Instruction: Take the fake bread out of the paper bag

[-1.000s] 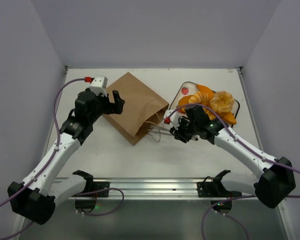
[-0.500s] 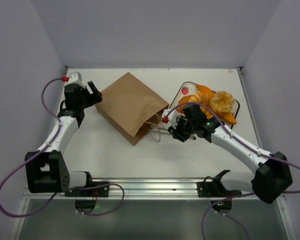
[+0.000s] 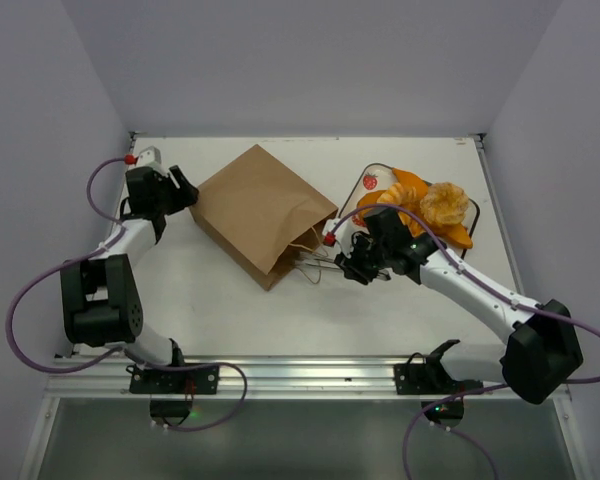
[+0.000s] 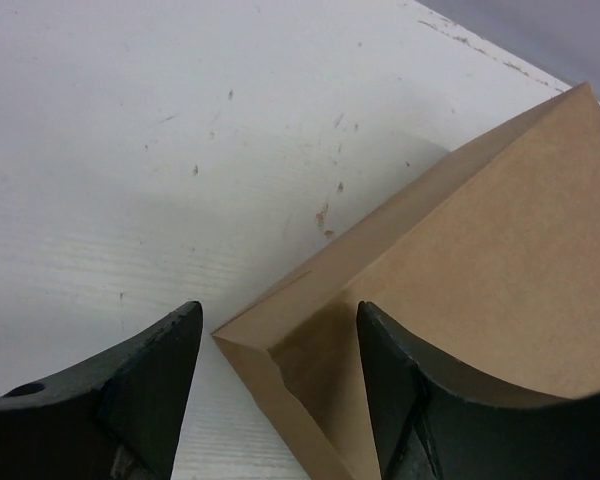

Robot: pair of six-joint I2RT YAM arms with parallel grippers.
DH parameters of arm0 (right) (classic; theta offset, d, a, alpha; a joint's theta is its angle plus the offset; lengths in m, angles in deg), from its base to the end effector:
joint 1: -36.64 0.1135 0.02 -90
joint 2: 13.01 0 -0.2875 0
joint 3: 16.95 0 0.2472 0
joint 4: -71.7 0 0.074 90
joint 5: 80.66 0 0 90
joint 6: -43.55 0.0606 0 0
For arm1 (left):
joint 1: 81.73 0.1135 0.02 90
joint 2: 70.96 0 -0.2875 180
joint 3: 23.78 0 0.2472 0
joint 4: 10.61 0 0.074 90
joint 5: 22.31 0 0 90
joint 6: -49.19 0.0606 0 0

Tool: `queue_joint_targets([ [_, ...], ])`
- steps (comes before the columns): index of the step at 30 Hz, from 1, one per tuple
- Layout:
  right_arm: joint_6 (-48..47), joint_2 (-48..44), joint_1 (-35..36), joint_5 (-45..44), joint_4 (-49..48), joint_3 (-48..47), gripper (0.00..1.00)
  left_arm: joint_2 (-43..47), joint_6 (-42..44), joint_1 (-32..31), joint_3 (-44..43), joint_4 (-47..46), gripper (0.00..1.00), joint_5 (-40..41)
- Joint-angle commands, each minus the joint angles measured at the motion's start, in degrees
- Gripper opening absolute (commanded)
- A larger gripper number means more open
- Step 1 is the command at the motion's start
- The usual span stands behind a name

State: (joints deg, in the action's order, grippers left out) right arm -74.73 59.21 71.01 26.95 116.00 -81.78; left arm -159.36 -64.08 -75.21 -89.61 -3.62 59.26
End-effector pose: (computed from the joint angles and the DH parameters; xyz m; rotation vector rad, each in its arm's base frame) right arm 0.2035 0.1614 0.2521 -1.3910 2.0311 0.4256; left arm 0.3555 0.0317 0.2399 -0.4517 2.0484 -0.3306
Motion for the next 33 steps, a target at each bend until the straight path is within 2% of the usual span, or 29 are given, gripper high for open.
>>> queue_joint_targets([
  [1, 0.6, 0.5, -0.2, 2.0, -2.5, -2.5, 0.36, -2.2, -1.2, 4.0, -2.3, -6.5, 0.66, -7.6],
  [7, 0.7, 1.4, -0.3, 1.9, -2.6, -3.2, 0.36, -6.6, -3.2, 5.6, -3.4, -8.6, 0.60, -17.7],
  [16, 0.9, 2.7, -0.2, 2.2, -2.9, -4.7, 0.36, -7.0, -2.9, 6.6, -1.3, -10.9, 0.48, -23.4],
  [25, 1.1, 2.4, -0.4, 1.9, -3.1, -5.0, 0.35, -6.5, -2.4, 8.3, 0.6, -12.5, 0.26, -28.1],
  [31, 1.4, 2.2, -0.6, 1.9, -3.1, -5.3, 0.35, -5.7, -1.8, 8.9, -0.3, -12.3, 0.04, -31.6],
  [33, 1.5, 2.0, -0.7, 1.8, -3.1, -5.4, 0.36, -4.5, -1.3, 8.8, -0.9, -12.3, 0.00, -32.9],
])
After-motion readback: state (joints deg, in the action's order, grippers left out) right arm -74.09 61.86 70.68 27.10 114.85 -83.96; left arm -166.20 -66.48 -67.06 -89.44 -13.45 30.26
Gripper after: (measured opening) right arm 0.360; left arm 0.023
